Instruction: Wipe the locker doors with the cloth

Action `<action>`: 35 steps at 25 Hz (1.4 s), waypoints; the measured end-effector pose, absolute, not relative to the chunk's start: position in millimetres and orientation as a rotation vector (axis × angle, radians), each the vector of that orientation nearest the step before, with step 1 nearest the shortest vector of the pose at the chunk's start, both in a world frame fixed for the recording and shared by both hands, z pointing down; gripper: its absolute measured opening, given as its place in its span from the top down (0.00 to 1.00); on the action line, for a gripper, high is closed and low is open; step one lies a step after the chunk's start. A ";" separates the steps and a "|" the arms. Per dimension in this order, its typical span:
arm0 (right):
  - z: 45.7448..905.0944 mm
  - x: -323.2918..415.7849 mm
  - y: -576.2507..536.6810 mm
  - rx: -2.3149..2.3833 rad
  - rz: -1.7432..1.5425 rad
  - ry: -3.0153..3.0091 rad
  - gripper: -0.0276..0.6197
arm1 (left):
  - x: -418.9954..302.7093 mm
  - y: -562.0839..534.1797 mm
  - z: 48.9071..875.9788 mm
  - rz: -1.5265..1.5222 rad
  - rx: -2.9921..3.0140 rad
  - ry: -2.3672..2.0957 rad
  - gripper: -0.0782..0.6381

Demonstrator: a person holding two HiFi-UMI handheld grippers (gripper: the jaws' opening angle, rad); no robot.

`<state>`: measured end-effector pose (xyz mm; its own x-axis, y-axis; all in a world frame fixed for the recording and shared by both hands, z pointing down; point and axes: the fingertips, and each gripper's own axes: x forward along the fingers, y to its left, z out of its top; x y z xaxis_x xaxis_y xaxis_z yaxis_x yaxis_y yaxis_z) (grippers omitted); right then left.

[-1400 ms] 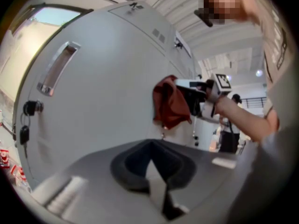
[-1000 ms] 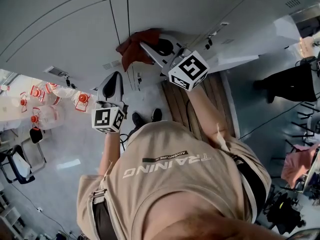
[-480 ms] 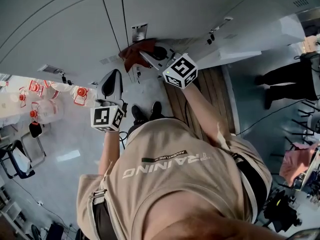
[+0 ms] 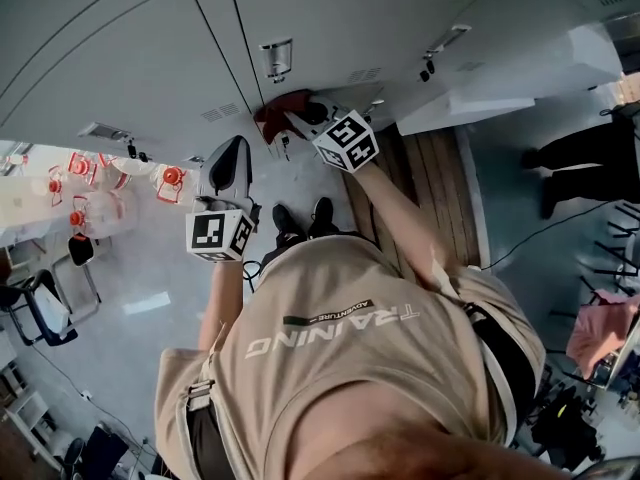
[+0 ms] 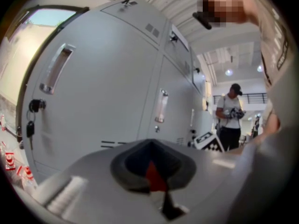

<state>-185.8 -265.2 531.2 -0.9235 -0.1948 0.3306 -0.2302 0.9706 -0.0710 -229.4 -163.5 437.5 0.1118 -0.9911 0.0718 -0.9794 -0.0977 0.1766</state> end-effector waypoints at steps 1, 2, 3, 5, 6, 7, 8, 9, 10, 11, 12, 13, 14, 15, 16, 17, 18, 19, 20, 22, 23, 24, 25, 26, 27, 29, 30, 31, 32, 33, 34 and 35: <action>527.2 -183.3 -263.3 0.314 0.156 -2.806 0.91 | -228.2 -161.9 436.0 -0.092 2.205 -1.979 0.88; 520.8 -181.1 -260.8 0.311 0.149 -2.821 0.91 | -227.2 -160.9 434.1 -0.087 2.210 -1.979 0.88; 512.1 -178.9 -257.4 0.302 0.136 -2.841 0.91 | -226.2 -160.3 432.0 -0.084 2.218 -1.980 0.88; 487.8 -172.2 -248.1 0.273 0.107 -2.896 0.91 | -223.4 -160.1 427.1 -0.084 2.237 -1.978 0.88; 472.6 -167.6 -243.1 0.258 0.091 -2.929 0.91 | -221.6 -160.6 424.5 -0.085 2.248 -1.975 0.88; 455.8 -162.4 -238.5 0.245 0.066 -2.960 0.91 | -219.7 -161.6 421.9 -0.086 2.260 -1.972 0.88; 437.5 -157.2 -234.6 0.232 0.030 -2.990 0.91 | -217.7 -163.3 419.2 -0.086 2.273 -1.970 0.88; 417.6 -151.9 -231.3 0.220 -0.015 -3.018 0.91 | -215.5 -165.5 416.2 -0.088 2.287 -1.967 0.88; 396.2 -146.5 -228.5 0.209 -0.071 -3.045 0.91 | -213.0 -168.2 413.0 -0.090 2.301 -1.964 0.88; 372.8 -141.1 -225.9 0.206 -0.136 -3.074 0.91 | -210.2 -170.6 410.1 -0.092 2.316 -1.959 0.88; 347.4 -135.2 -223.0 0.218 -0.212 -3.108 0.91 | -207.0 -172.1 407.8 -0.094 2.329 -1.951 0.88; 319.7 -128.6 -219.6 0.248 -0.299 -3.149 0.91 | -202.9 -172.7 406.5 -0.093 2.340 -1.939 0.88; 291.8 -121.3 -216.3 0.286 -0.392 -3.188 0.91 | -197.9 -172.8 406.2 -0.091 2.352 -1.923 0.88; 265.9 -114.1 -213.7 0.318 -0.479 -3.214 0.91 | -192.5 -173.3 406.4 -0.089 2.363 -1.904 0.88; 242.3 -108.3 -212.5 0.336 -0.553 -3.231 0.91 | -187.6 -174.8 406.4 -0.090 2.373 -1.886 0.88; 220.6 -104.7 -212.6 0.343 -0.612 -3.243 0.91 | -183.8 -176.7 405.9 -0.094 2.381 -1.871 0.88; 201.2 -102.8 -214.1 0.345 -0.661 -3.253 0.91 | -181.2 -178.5 404.9 -0.100 2.388 -1.862 0.88; 184.2 -102.2 -216.5 0.348 -0.704 -3.259 0.91 | -179.4 -179.9 403.6 -0.105 2.393 -1.858 0.88; 169.8 -102.2 -220.1 0.357 -0.745 -3.258 0.91 | -178.1 -180.8 402.2 -0.110 2.398 -1.856 0.88; 147.8 -103.8 -231.9 0.409 -0.797 -3.241 0.91 | -177.1 -181.7 399.5 -0.111 2.407 -1.855 0.88; 139.6 -105.1 -239.7 0.443 -0.796 -3.234 0.91 | -177.3 -182.0 398.9 -0.109 2.411 -1.855 0.88; 132.5 -106.8 -247.3 0.467 -0.776 -3.233 0.91 | -177.6 -181.9 399.0 -0.107 2.410 -1.855 0.88; 126.7 -108.9 -254.0 0.475 -0.747 -3.240 0.91 | -178.1 -181.3 399.7 -0.107 2.406 -1.857 0.88; 122.3 -111.7 -260.0 0.471 -0.718 -3.250 0.91 | -179.2 -180.3 400.6 -0.108 2.400 -1.861 0.88; 120.1 -115.2 -266.3 0.468 -0.695 -3.253 0.91 | -181.3 -179.3 401.1 -0.107 2.392 -1.867 0.88; 122.6 -120.8 -279.7 0.492 -0.664 -3.238 0.91 | -187.1 -177.9 400.9 -0.104 2.377 -1.884 0.88; 126.5 -121.6 -285.1 0.509 -0.647 -3.231 0.91 | -190.0 -177.3 400.6 -0.102 2.371 -1.891 0.88; 131.3 -121.3 -288.5 0.513 -0.620 -3.235 0.91 | -193.1 -177.1 400.4 -0.098 2.367 -1.897 0.88; 136.6 -120.6 -290.2 0.502 -0.582 -3.248 0.91 | -196.5 -177.5 400.4 -0.092 2.363 -1.902 0.88; 142.0 -120.1 -291.4 0.485 -0.546 -3.260 0.91 | -199.9 -179.2 400.2 -0.086 2.361 -1.905 0.88; 147.8 -120.0 -292.5 0.466 -0.521 -3.267 0.91 | -202.7 -182.1 399.5 -0.082 2.362 -1.907 0.88; 154.3 -120.2 -293.7 0.450 -0.502 -3.267 0.91 | -204.4 -185.9 398.2 -0.080 2.366 -1.907 0.88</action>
<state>-120.2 -293.7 154.3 -0.9452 -0.2327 -0.2290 -0.2908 0.9190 0.2663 -204.4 -185.9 398.2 0.2135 -0.9767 0.0231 -0.9713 -0.2097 0.1124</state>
